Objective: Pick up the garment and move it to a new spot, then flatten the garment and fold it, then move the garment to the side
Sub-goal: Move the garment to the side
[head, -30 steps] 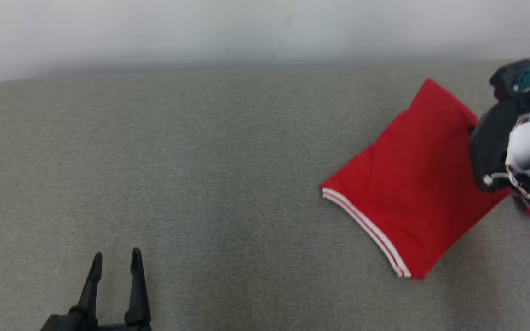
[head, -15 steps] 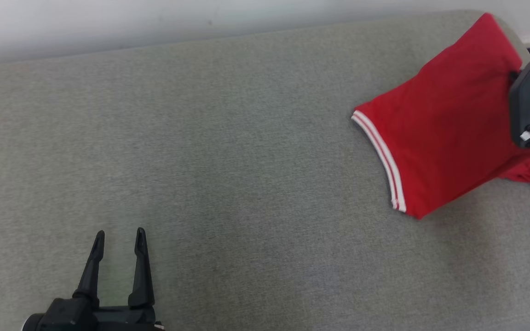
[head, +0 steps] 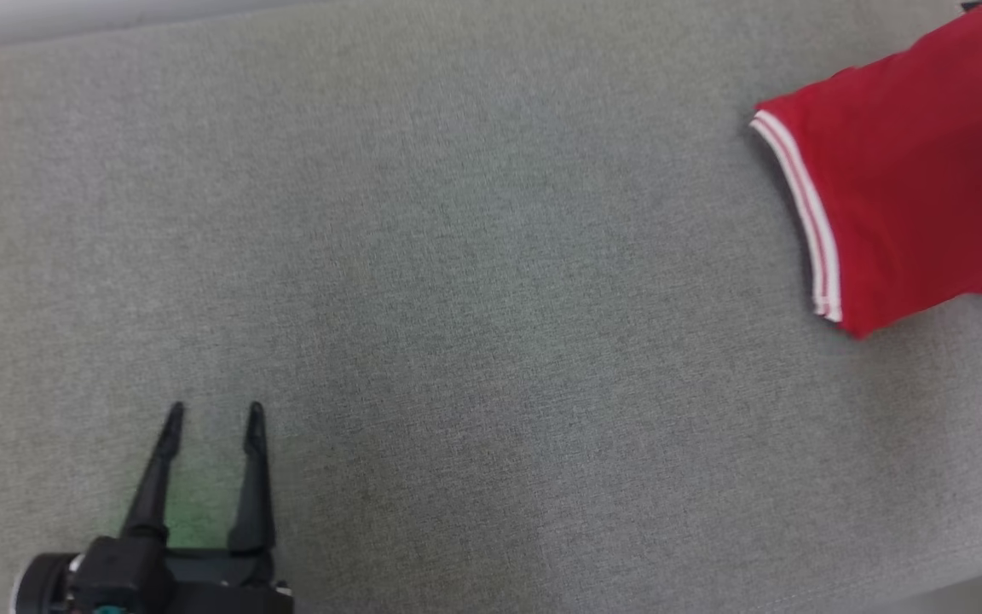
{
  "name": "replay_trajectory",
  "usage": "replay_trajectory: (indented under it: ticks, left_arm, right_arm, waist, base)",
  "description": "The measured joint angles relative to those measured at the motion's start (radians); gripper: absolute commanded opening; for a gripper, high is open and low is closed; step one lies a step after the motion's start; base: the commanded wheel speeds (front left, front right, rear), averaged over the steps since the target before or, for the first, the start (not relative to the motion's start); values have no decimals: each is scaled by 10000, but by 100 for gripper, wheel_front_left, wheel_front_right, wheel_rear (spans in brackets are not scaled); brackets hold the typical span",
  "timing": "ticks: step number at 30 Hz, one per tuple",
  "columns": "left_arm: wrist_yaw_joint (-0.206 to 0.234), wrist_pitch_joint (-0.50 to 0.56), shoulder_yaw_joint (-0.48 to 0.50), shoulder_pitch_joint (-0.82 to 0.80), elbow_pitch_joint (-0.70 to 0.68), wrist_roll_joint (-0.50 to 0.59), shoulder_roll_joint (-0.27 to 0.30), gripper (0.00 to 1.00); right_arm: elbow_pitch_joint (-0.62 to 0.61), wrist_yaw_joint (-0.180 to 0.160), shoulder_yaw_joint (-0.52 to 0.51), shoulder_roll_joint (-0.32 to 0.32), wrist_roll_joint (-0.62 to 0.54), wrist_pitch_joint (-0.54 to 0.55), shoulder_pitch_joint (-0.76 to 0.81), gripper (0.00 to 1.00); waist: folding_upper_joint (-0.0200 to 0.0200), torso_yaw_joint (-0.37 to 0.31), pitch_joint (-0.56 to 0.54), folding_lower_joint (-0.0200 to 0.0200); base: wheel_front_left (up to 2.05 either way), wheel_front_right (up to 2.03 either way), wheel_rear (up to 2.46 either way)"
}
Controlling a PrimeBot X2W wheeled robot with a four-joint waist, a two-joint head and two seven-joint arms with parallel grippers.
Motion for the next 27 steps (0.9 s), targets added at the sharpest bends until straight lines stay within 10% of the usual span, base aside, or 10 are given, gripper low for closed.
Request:
replay_trajectory:
  ticks: [10, 11, 12, 27]
  left_arm:
    - [-69, 0, 234, -197, -408, 366, 219, 100]
    - [-69, 0, 257, -196, -451, 407, 236, 100]
    - [-71, 0, 293, -194, -470, 408, 255, 100]
    - [-4, 0, 642, 320, -579, 75, 73, 100]
  right_arm:
    - [1310, 0, -1200, 73, -1918, -1912, -50, 6]
    - [1425, 0, -1168, 105, -1960, -2027, -42, 35]
    - [1501, 0, -1164, 192, -1987, -2228, -23, 100]
    - [1722, 0, -199, 959, -1586, -4608, 717, 100]
  waist:
    - [0, -9, 688, 0]
    - [-1, -17, 720, 0]
    - [-1, -40, 737, 0]
    - [-1, -116, -323, -2]
  base:
    - [0, 0, 0]
    - [0, 0, 0]
    - [0, 0, 0]
    - [0, 0, 0]
